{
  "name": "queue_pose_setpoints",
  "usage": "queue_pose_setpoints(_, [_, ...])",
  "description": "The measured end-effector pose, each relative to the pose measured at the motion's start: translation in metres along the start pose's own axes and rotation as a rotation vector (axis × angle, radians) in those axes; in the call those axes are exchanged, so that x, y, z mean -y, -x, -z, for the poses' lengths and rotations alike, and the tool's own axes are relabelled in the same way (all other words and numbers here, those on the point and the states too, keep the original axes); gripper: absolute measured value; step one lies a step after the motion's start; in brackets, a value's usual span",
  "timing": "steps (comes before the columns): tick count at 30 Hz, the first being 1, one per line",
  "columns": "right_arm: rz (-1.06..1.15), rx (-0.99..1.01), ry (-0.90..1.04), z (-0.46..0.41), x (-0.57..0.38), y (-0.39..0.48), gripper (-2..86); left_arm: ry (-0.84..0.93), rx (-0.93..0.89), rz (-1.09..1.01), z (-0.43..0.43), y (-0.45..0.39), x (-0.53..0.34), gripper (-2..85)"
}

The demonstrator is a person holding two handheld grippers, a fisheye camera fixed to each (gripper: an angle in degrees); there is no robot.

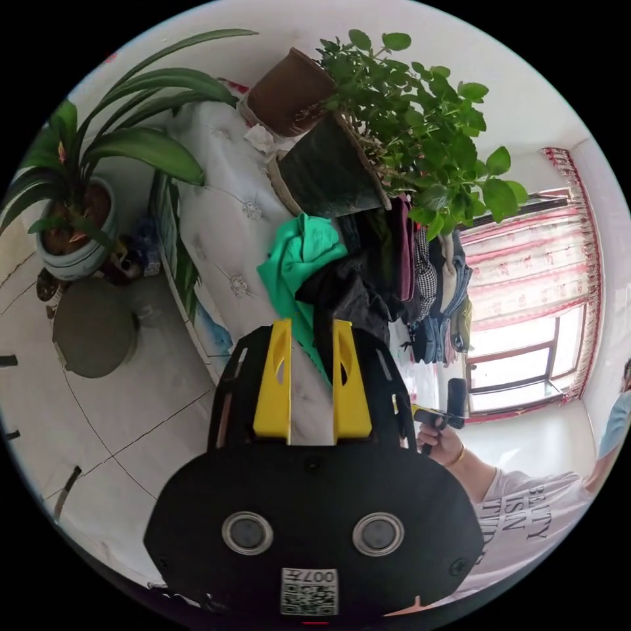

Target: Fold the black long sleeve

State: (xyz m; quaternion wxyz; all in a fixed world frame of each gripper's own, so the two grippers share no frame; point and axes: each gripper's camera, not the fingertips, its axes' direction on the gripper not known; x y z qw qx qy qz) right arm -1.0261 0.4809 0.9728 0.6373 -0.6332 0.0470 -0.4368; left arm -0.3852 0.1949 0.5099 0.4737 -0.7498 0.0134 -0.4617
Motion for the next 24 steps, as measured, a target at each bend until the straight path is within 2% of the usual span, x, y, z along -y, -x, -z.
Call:
queue_pose_setpoints(4, [0.129, -0.373, 0.113, 0.015, -0.071, 0.024, 2.5, 0.019, 0.158, -0.062, 0.002, -0.026, -0.048, 11.3])
queue_pose_setpoints(6, [0.144, -0.538, 0.199, 0.015, -0.109, 0.028, 1.8, 0.068, 0.249, -0.182, -0.012, -0.062, -0.08, 10.7])
queue_pose_setpoints(8, [0.143, -0.719, 0.26, 0.016, -0.164, 0.036, 0.8, 0.108, 0.211, -0.315, -0.033, -0.095, -0.102, 10.0])
queue_pose_setpoints(11, [0.155, -0.86, 0.258, 0.013, -0.227, 0.05, 0.2, 0.304, 0.121, -0.553, -0.093, -0.153, -0.136, 8.8])
queue_pose_setpoints(12, [0.145, -0.878, 0.255, 0.01, -0.238, 0.05, 0.2, 0.404, 0.121, -0.643, -0.121, -0.174, -0.151, 8.1])
queue_pose_setpoints(15, [0.036, -0.876, 0.247, -0.013, -0.282, 0.039, 0.0, 0.541, 0.156, -0.848, -0.175, -0.229, -0.188, 6.0])
queue_pose_setpoints(16, [0.012, -0.862, 0.116, -0.014, -0.298, 0.042, 0.0, 0.546, 0.16, -0.889, -0.183, -0.241, -0.195, 5.8])
queue_pose_setpoints(18, [-0.034, -0.831, -0.026, -0.019, -0.318, 0.041, 0.0, 0.549, 0.179, -1.043, -0.207, -0.282, -0.225, 5.2])
queue_pose_setpoints(20, [-0.096, -0.686, -0.146, -0.019, -0.341, 0.032, 0.3, 0.572, 0.193, -1.115, -0.224, -0.306, -0.245, 5.0])
queue_pose_setpoints(22, [-0.117, -0.553, -0.133, -0.015, -0.357, 0.022, 0.6, 0.604, 0.199, -1.126, -0.241, -0.322, -0.263, 4.7])
queue_pose_setpoints(24, [-0.173, -0.553, -0.147, -0.007, -0.384, 0.012, 1.2, 0.668, 0.189, -1.06, -0.263, -0.332, -0.283, 3.7])
